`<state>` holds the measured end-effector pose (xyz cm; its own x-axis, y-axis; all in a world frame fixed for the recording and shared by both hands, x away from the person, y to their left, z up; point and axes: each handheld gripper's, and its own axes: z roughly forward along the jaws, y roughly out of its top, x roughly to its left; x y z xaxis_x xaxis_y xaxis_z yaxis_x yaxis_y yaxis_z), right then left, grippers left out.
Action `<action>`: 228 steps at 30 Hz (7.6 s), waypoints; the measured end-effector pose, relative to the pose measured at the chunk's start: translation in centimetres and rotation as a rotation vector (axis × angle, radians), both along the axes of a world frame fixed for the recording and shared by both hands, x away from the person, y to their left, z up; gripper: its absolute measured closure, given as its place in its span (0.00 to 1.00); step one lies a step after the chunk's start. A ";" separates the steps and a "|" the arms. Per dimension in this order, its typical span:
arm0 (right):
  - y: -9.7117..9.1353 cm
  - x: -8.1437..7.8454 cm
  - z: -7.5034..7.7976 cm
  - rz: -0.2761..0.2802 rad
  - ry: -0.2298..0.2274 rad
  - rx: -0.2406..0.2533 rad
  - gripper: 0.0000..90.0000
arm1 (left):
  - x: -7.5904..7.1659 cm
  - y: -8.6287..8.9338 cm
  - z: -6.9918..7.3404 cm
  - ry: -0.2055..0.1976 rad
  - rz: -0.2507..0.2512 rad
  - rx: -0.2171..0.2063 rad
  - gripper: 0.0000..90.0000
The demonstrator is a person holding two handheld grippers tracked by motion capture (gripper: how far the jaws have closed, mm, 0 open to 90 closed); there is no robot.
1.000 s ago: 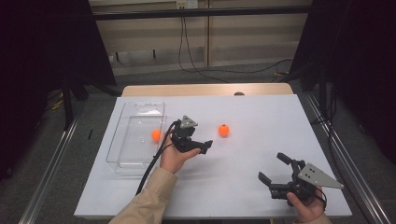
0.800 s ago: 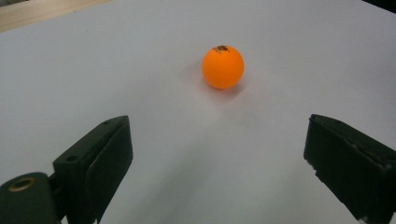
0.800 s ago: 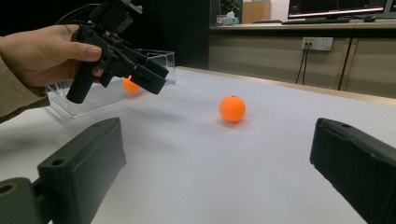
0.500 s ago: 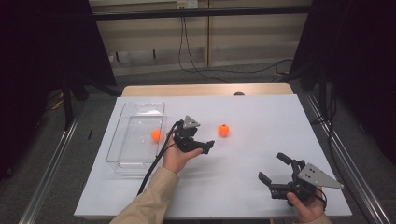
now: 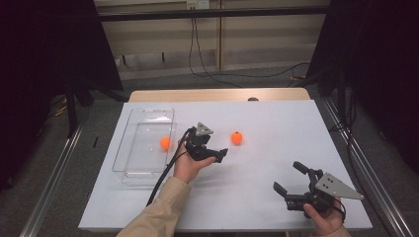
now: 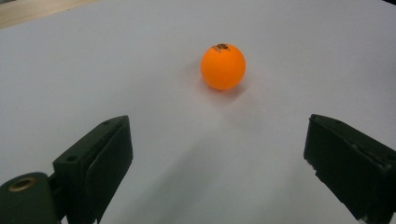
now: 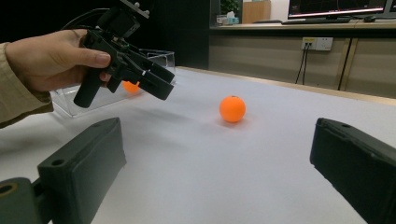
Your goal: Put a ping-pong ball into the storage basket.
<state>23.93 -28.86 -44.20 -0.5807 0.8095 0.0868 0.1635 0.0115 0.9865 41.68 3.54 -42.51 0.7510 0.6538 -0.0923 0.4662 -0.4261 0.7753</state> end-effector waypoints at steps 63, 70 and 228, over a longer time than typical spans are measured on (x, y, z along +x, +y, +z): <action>-0.1 0.0 0.0 0.001 0.000 0.005 0.03 | 1.3 -2.8 -1.2 -0.003 -0.009 -0.036 0.09; -0.1 0.0 0.0 0.002 0.001 0.005 0.03 | 1.5 -3.1 -1.2 -0.003 -0.002 -0.037 0.09; -0.1 0.0 0.0 0.003 -0.001 0.002 0.03 | 5.1 -7.5 -4.0 0.026 -0.019 -0.028 0.56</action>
<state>23.97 -28.97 -44.20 -0.5833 0.8075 0.0878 0.1625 0.0101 0.9867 46.79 -3.95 -46.51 0.7607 0.6359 -0.1299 0.4779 -0.4133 0.7752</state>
